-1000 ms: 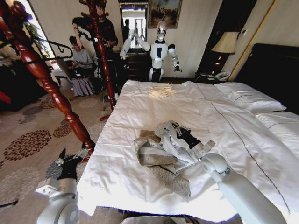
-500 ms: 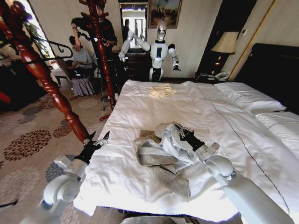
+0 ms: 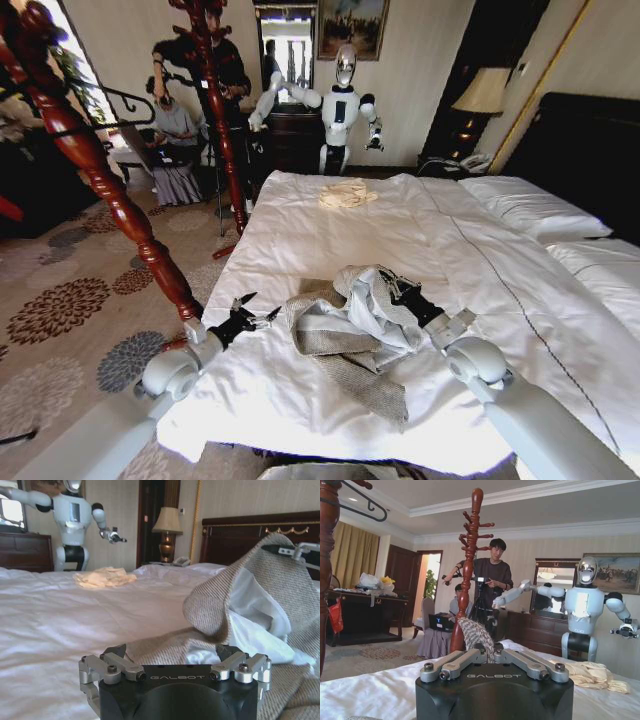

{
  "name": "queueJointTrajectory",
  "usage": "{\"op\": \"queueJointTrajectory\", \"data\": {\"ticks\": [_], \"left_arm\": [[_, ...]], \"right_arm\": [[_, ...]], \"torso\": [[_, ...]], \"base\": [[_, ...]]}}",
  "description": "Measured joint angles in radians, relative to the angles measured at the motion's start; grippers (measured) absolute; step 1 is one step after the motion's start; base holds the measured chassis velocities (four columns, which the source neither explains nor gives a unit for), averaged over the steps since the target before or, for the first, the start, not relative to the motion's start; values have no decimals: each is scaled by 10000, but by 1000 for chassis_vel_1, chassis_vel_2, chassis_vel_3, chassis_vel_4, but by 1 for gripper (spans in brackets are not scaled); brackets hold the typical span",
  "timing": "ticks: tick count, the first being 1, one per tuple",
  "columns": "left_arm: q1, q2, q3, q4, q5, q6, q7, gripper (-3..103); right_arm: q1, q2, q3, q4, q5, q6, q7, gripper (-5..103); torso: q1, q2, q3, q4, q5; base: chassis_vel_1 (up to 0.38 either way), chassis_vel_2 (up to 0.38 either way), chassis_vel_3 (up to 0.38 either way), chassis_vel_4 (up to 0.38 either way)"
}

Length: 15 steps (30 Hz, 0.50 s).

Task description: Pick up the clothes from the bed and hang them on the clothes hanger.

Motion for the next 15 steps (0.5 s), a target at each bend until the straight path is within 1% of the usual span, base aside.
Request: {"op": "queueJointTrajectory", "data": {"ticks": [2,4,8,9,12,13,15], "left_arm": [[-2,-91,112,30,83,-20,-6,100],[-2,-442,323,121,277,-49,-81,100],[-158,-1378,821,572,841,-167,-223,100],[-158,-1378,821,572,841,-167,-223,100],[-287,-1920,1217,961,1295,-266,-284,100],[-287,-1920,1217,961,1295,-266,-284,100],[-382,-2182,1441,1239,1592,-328,-343,100]], "right_arm": [[-29,0,28,-6,-8,0,-3,1],[-83,3,74,-23,-30,0,-6,1],[-113,3,70,-97,-76,0,-8,1],[-113,3,70,-97,-76,0,-8,1],[-74,-25,21,-167,-103,-1,-8,1],[-74,-25,21,-167,-103,-1,-8,1],[-50,-31,-15,-209,-108,-3,-11,1]], "torso": [[0,0,0,1,0],[0,0,0,2,1],[0,0,0,0,0],[0,0,0,0,0],[-1,0,0,0,-1],[-1,0,0,0,-1],[0,0,0,0,-1]], "base": [[0,0,0,0],[0,0,0,0],[0,0,0,0],[0,0,0,0],[0,0,0,0],[0,0,0,0],[0,0,0,0]]}}
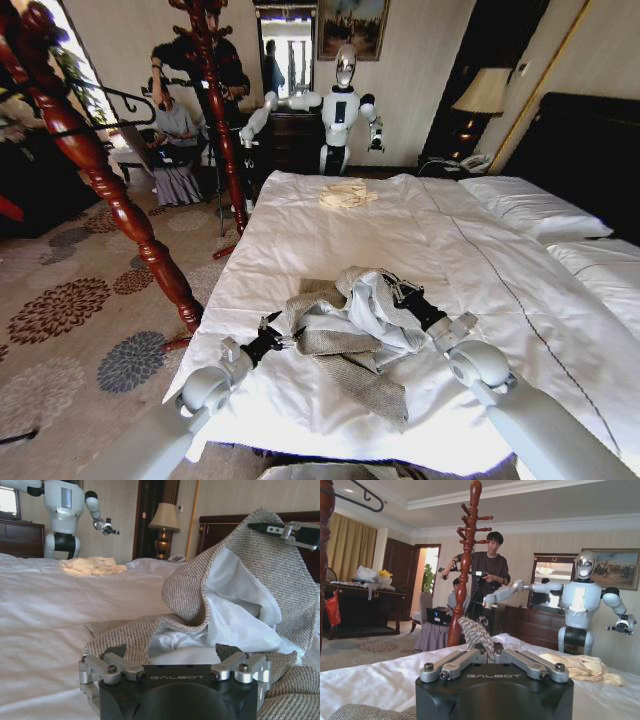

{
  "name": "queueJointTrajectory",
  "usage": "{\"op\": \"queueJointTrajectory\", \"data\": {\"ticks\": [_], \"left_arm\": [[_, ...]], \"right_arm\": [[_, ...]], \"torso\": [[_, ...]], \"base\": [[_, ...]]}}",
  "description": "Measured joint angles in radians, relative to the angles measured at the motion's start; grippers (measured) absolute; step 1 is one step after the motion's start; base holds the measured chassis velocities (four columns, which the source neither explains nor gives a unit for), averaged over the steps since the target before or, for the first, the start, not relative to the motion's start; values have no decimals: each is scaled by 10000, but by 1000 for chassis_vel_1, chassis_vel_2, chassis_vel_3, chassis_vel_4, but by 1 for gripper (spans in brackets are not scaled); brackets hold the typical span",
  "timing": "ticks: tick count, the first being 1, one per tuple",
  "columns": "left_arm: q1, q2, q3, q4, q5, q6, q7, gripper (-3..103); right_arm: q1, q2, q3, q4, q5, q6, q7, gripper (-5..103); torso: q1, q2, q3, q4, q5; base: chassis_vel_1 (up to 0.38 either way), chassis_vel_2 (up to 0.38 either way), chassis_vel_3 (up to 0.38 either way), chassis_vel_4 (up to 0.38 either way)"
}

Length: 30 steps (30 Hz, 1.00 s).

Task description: Pick up the clothes from the bed and hang them on the clothes hanger.

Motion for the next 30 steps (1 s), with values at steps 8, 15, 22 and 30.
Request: {"op": "queueJointTrajectory", "data": {"ticks": [8,15,22,30], "left_arm": [[41,-404,73,319,536,62,-330,100],[56,-784,184,790,724,152,-479,100],[53,-952,260,847,751,166,-482,93],[17,-1075,345,1019,702,213,-487,60]], "right_arm": [[80,16,-76,-60,-51,13,-33,1],[335,45,-168,-181,-71,50,-52,1],[366,40,-182,-183,-70,71,-60,1],[397,52,-172,-238,-71,90,-75,1]], "torso": [[0,1,0,0,2],[0,0,0,1,1],[0,1,0,0,0],[0,1,0,0,1]], "base": [[0,0,0,0],[0,0,0,0],[0,0,0,0],[0,0,0,0]]}}
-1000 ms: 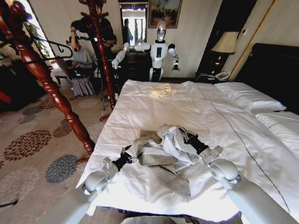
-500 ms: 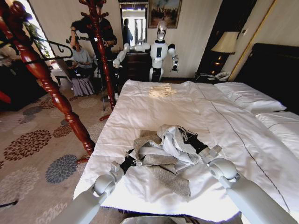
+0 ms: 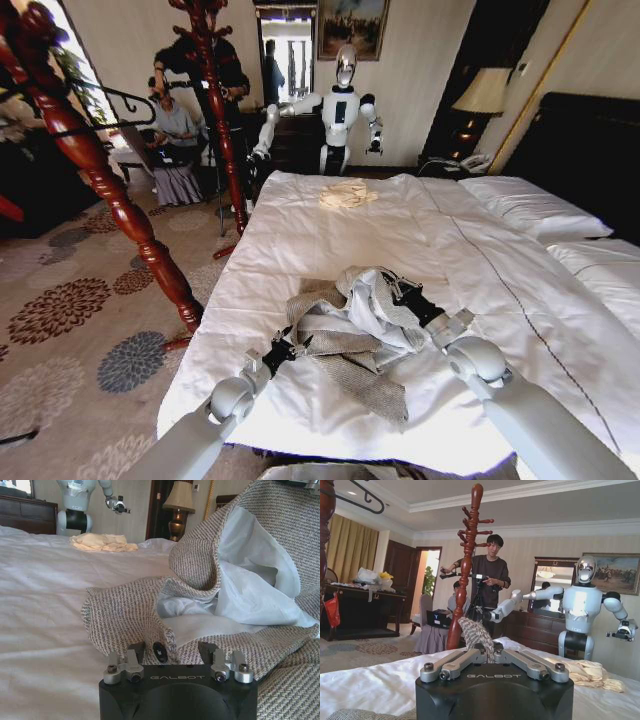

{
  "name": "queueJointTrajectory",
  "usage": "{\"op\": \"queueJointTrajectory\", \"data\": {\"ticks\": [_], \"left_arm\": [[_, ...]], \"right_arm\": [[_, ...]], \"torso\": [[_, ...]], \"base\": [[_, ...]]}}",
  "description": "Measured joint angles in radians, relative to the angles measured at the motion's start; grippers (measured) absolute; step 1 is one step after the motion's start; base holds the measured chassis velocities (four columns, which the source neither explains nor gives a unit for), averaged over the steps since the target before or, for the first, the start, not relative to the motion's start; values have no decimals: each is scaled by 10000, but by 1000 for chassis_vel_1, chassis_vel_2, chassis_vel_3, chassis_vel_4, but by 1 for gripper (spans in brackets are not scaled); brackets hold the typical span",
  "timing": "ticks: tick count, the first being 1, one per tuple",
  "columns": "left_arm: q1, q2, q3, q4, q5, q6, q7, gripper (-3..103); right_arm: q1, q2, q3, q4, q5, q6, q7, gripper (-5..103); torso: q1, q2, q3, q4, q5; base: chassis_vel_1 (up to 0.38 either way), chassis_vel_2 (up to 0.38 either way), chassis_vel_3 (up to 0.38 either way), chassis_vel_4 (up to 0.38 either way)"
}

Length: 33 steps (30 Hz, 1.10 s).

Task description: Pick up the clothes from the bed and hang them on the clothes hanger.

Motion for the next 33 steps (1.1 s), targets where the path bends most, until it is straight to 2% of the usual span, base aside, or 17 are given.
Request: {"op": "queueJointTrajectory", "data": {"ticks": [2,4,5,8,9,13,15,17,23,26,28,29,32,33], "left_arm": [[1,-6,0,0,-7,4,0,60],[33,-14,-18,-1,-30,12,-19,49],[33,-14,-18,-1,-30,12,-19,49],[149,21,-98,-114,-39,16,-58,33],[149,21,-98,-114,-39,16,-58,33],[376,92,-269,-361,-37,9,-188,11],[437,107,-322,-432,-37,-10,-223,11],[551,145,-439,-605,-39,-62,-251,3],[717,372,-1237,-1435,-389,-144,-317,3],[559,900,-2350,-2257,-1329,-81,-576,3],[166,1677,-3246,-2846,-2357,3,-874,3],[166,1677,-3246,-2846,-2357,3,-874,3],[-581,2890,-4309,-3465,-3724,148,-1203,3],[-581,2890,-4309,-3465,-3724,148,-1203,3]], "right_arm": [[5,4,-1,-7,0,0,0,1],[11,22,-7,-27,0,3,-1,1],[11,22,-7,-27,0,3,-1,1],[41,47,-16,-35,-2,6,0,1],[41,47,-16,-35,-2,6,0,1],[66,68,-12,-52,-2,16,21,1],[65,68,6,-52,4,19,30,1],[37,58,80,-41,80,29,48,1],[-157,-257,455,386,983,-7,216,1],[-323,-762,1043,1018,2022,-163,520,1],[-360,-1156,1465,1441,2554,-239,885,1],[-360,-1156,1465,1441,2554,-239,885,1],[-233,-1652,2068,1992,3239,-356,1472,1],[-233,-1652,2068,1992,3239,-356,1472,1]], "torso": [[0,-1,0,0,0],[0,0,0,0,0],[0,0,0,0,0],[0,0,0,0,-1],[0,0,0,0,-1],[0,0,0,0,-1],[0,0,0,1,-1],[0,0,0,1,-1],[0,-1,1,0,-3],[0,0,0,0,-4],[0,0,0,0,-2],[0,0,0,0,-2],[0,0,1,0,-1],[0,0,1,0,-1]], "base": [[0,0,0,0],[0,0,0,0],[0,0,0,0],[0,0,0,0],[0,0,0,0],[0,0,0,0],[0,0,0,0],[0,0,0,0],[0,0,0,0],[0,0,0,0],[0,0,0,0],[0,0,0,0],[0,0,0,0],[0,0,0,0]]}}
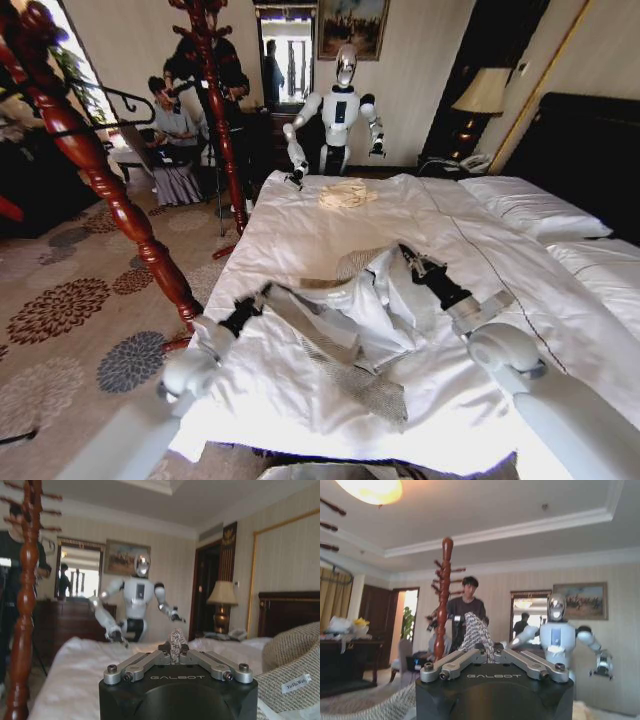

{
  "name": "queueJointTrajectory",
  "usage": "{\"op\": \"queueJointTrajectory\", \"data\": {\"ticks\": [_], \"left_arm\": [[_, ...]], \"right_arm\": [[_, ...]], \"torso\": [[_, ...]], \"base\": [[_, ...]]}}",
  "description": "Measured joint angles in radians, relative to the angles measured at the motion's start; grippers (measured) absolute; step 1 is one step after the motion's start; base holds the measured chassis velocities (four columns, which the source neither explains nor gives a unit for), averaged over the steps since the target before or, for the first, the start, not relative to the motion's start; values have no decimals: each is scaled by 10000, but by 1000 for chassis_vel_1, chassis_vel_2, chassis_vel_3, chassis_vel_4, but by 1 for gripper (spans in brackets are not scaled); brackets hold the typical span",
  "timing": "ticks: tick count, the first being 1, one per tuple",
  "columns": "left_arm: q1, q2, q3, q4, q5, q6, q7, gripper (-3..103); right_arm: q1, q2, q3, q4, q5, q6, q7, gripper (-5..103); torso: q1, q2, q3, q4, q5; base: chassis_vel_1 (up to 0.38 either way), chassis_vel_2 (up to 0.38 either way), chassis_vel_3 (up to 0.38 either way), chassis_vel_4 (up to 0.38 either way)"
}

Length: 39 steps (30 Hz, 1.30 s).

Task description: Pick up the clothes from the bed and hang them on the clothes hanger.

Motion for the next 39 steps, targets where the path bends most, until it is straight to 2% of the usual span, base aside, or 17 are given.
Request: {"op": "queueJointTrajectory", "data": {"ticks": [2,5,7,9,11,14,18,21,24,26,30,32,34,37,39], "left_arm": [[-768,877,-700,-305,-1018,150,-201,3],[-1411,1367,-1066,-419,-1770,284,-362,3],[-2435,2020,-1413,-413,-2756,440,-517,3],[-2669,2167,-1474,-383,-2928,461,-534,3],[-3584,2681,-1582,-258,-3664,559,-599,3],[-3829,2797,-1595,-256,-3873,631,-652,3],[-3137,2497,-1665,-514,-3571,683,-694,3],[-1798,1972,-1702,-732,-2699,711,-695,3],[-1148,1717,-1662,-833,-2229,731,-695,3],[-183,1252,-1523,-985,-1571,800,-718,3],[562,807,-1342,-1022,-964,917,-834,3],[839,647,-1256,-1024,-762,995,-952,3],[1661,288,-1086,-1030,-243,1181,-1308,3],[2111,40,-972,-988,143,1352,-1510,3],[2451,-308,-813,-800,522,1629,-1915,3]], "right_arm": [[192,-342,662,453,445,-87,439,1],[233,-610,1290,755,708,-135,607,1],[120,-1093,2287,1045,1076,-202,778,1],[69,-1246,2562,1098,1170,-226,819,1],[-136,-1733,3462,1168,1369,-347,879,1],[-498,-1925,3902,1284,1351,-426,892,1],[-1213,-1644,3568,1576,676,-569,929,1],[-1679,-1096,2916,1604,-406,-711,874,1],[-1865,-834,2620,1567,-941,-774,805,1],[-2069,-484,2234,1545,-1698,-863,745,1],[-2290,-244,1958,1520,-2389,-926,718,1],[-2386,-179,1872,1510,-2649,-963,703,1],[-2596,-51,1646,1486,-3048,-1218,685,1],[-2787,-10,1499,1491,-3169,-1490,726,1],[-3050,-30,1217,1540,-3185,-1895,872,1]], "torso": [[0,0,0,3,-2],[0,0,0,1,-2],[0,0,-1,-2,-2],[0,0,-1,-3,-2],[1,2,-1,-1,0],[0,3,-2,0,0],[-1,3,-1,-1,0],[0,2,-1,-1,1],[0,2,-1,-1,2],[-1,2,-2,1,0],[-1,2,-2,0,0],[-1,2,-2,0,0],[-1,2,-2,-2,1],[-1,1,-2,5,1],[-2,2,-2,-1,-1]], "base": [[0,0,0,0],[0,0,0,0],[0,0,0,0],[0,0,0,0],[0,0,0,0],[0,0,0,0],[0,0,0,0],[0,0,0,0],[0,0,0,0],[0,0,0,0],[0,0,0,0],[0,0,0,0],[0,0,0,0],[0,0,0,0],[0,0,0,0]]}}
